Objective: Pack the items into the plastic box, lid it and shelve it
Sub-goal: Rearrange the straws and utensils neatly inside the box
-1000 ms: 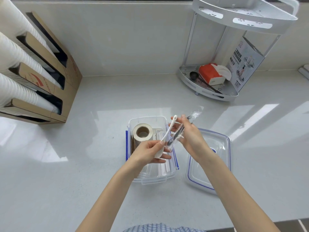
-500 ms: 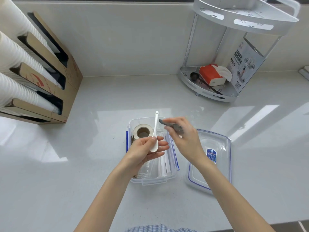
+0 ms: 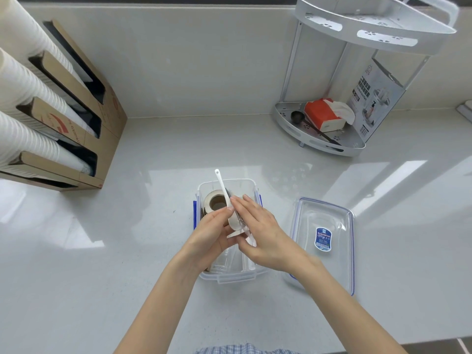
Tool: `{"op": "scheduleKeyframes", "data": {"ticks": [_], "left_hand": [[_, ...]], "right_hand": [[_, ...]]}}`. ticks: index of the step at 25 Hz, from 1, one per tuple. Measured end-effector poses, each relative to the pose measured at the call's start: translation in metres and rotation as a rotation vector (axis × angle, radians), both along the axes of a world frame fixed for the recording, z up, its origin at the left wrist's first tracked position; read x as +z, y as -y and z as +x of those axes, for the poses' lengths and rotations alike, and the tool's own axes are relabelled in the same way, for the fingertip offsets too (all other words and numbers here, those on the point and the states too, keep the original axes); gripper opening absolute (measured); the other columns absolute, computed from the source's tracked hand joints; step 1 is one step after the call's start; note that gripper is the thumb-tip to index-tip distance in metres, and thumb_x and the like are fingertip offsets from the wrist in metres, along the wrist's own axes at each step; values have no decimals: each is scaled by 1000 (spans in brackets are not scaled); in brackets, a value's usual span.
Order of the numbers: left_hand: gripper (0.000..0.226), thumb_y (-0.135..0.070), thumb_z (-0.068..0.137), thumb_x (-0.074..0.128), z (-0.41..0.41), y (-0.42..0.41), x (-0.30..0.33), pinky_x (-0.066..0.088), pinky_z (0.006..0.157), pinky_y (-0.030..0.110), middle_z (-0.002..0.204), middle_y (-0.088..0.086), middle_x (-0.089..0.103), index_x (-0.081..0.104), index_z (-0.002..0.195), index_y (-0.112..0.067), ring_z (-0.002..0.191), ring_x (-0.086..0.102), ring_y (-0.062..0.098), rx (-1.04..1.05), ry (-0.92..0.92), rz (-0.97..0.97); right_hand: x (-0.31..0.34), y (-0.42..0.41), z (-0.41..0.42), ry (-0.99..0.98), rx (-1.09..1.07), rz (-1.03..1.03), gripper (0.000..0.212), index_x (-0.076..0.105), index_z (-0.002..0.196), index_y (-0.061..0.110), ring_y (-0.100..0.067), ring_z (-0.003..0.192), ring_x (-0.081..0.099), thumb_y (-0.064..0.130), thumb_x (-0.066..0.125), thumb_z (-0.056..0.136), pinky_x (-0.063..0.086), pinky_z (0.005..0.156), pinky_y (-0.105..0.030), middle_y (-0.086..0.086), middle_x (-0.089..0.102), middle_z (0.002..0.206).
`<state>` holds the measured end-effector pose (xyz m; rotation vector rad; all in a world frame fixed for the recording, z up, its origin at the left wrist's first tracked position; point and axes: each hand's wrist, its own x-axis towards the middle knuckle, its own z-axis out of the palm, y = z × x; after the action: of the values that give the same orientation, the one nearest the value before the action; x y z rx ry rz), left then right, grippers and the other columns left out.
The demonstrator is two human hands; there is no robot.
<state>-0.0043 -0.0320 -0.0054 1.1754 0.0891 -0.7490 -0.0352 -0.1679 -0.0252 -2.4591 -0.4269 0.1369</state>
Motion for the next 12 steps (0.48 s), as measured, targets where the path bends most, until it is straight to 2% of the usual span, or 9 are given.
{"op": "scheduleKeyframes", "data": {"ticks": [3,6,8,10,12], "left_hand": [[27,-23,92,45,0,-2,1,56,68,21,87,3,67,64,107,-9,76,66,10,-60,7,-17],[28,-9,93,40,2,-4,-2,55,66,17,89,4,66,57,114,-4,76,68,6,-47,49,62],[29,-5,94,35,4,-4,-1,55,64,15,85,1,67,57,113,-2,71,68,4,10,57,110],[29,-5,95,33,5,-3,1,54,63,14,83,-2,68,55,114,-5,68,68,1,14,116,162],[27,-9,96,33,4,0,0,52,63,15,82,-4,69,48,119,-9,70,69,2,-11,184,239]], "right_hand": [[5,4,0,-113,46,-18,77,9,147,20,-2,141,-8,27,54,85,5,119,-30,7,7,158],[17,12,3,-350,53,221,81,9,147,25,4,141,0,17,50,78,9,117,-20,16,4,156],[23,16,5,-406,-36,456,76,18,145,27,4,139,17,13,47,76,20,111,-12,16,16,153],[24,15,8,-438,-204,652,60,29,142,22,-6,127,43,13,53,87,38,98,-10,6,37,145],[22,8,12,-408,-402,637,48,38,136,15,-13,109,57,20,53,91,45,84,-13,-1,51,132]]}}
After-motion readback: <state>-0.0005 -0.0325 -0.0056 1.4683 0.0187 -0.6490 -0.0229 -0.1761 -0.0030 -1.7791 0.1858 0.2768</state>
